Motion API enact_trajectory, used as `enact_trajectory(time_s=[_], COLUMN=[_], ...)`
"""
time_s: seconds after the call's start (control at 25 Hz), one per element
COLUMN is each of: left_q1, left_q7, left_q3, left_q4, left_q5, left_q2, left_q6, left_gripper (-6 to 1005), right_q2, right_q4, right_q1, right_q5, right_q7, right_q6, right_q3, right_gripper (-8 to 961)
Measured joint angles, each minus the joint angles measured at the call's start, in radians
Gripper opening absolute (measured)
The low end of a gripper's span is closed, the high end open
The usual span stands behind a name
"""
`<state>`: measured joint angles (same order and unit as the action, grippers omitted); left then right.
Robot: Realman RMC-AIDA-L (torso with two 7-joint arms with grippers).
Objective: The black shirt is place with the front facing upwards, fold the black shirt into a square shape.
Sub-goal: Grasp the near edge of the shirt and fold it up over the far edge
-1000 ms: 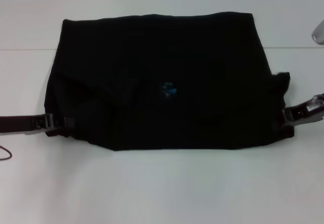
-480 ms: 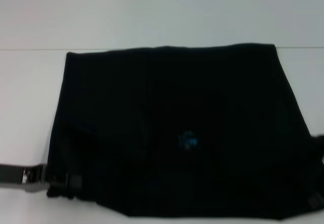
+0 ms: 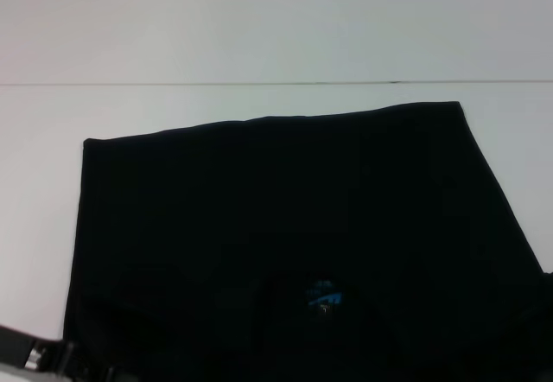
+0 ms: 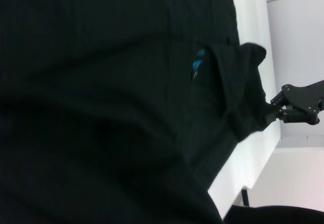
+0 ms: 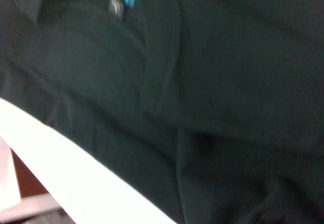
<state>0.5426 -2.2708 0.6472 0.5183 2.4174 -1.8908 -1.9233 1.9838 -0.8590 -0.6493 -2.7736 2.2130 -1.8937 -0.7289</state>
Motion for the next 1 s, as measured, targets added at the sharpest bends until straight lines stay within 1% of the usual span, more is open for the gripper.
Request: enact_trajectory(time_s=[0.08,0.12,0.24,0.32,0.4,0.48,0.56,0.64,0.68,0.76,0.84,0.88,0.92,0.96,1.0], left_q1=[0.015,0.019,0.050,0.072,0.091,0.103,0.107,0.103,0.097,0.086,0.077,0.076,0.075,0.075,0.076], left_q7=[0.003,0.002,-0.003,-0.004,-0.004,-0.004,-0.001,0.005,0.015,0.045,0.101,0.129,0.152,0.176,0.192], left_q3=[-0.005,-0.007,-0.064,-0.146,-0.236,-0.317,-0.390,-0.427,-0.438,-0.443,-0.443,-0.444,-0.443,-0.442,-0.440], left_q4=[0.003,0.004,0.012,0.013,0.015,0.015,0.013,0.010,0.008,0.003,-0.003,-0.004,-0.006,-0.006,-0.006], left_q5=[-0.005,-0.005,-0.006,-0.007,-0.007,-0.009,-0.025,-0.061,-0.098,-0.159,-0.227,-0.251,-0.266,-0.280,-0.285], left_q2=[-0.003,-0.003,-0.004,-0.002,0.003,0.005,0.004,-0.007,-0.017,-0.041,-0.076,-0.093,-0.109,-0.126,-0.137], left_q6=[0.019,0.024,0.059,0.087,0.135,0.201,0.285,0.360,0.412,0.483,0.565,0.604,0.636,0.680,0.715], left_gripper=[45,45,44,44,44,44,44,44,44,44,44,44,45,45,45], right_q2=[-0.002,-0.007,-0.049,-0.082,-0.104,-0.113,-0.118,-0.117,-0.111,-0.087,-0.043,-0.015,0.040,0.064,0.064], right_q4=[0.014,0.023,0.087,0.142,0.184,0.212,0.260,0.318,0.344,0.384,0.408,0.413,0.419,0.419,0.419], right_q1=[-0.006,-0.010,-0.024,-0.034,-0.040,-0.041,-0.042,-0.043,-0.043,-0.041,-0.038,-0.036,-0.032,-0.032,-0.032], right_q5=[0.022,0.038,0.127,0.189,0.252,0.324,0.404,0.483,0.526,0.593,0.670,0.714,0.790,0.822,0.822], right_q7=[-0.013,-0.017,-0.014,-0.006,0.009,0.022,0.028,0.026,0.018,-0.007,-0.062,-0.103,-0.185,-0.224,-0.224], right_q6=[0.008,0.012,0.035,0.062,0.099,0.160,0.239,0.337,0.399,0.508,0.628,0.693,0.799,0.844,0.844], right_q3=[0.043,0.063,0.152,0.206,0.256,0.293,0.319,0.329,0.330,0.331,0.332,0.333,0.333,0.332,0.332], right_gripper=[48,48,47,47,47,47,48,49,49,49,49,49,49,49,49])
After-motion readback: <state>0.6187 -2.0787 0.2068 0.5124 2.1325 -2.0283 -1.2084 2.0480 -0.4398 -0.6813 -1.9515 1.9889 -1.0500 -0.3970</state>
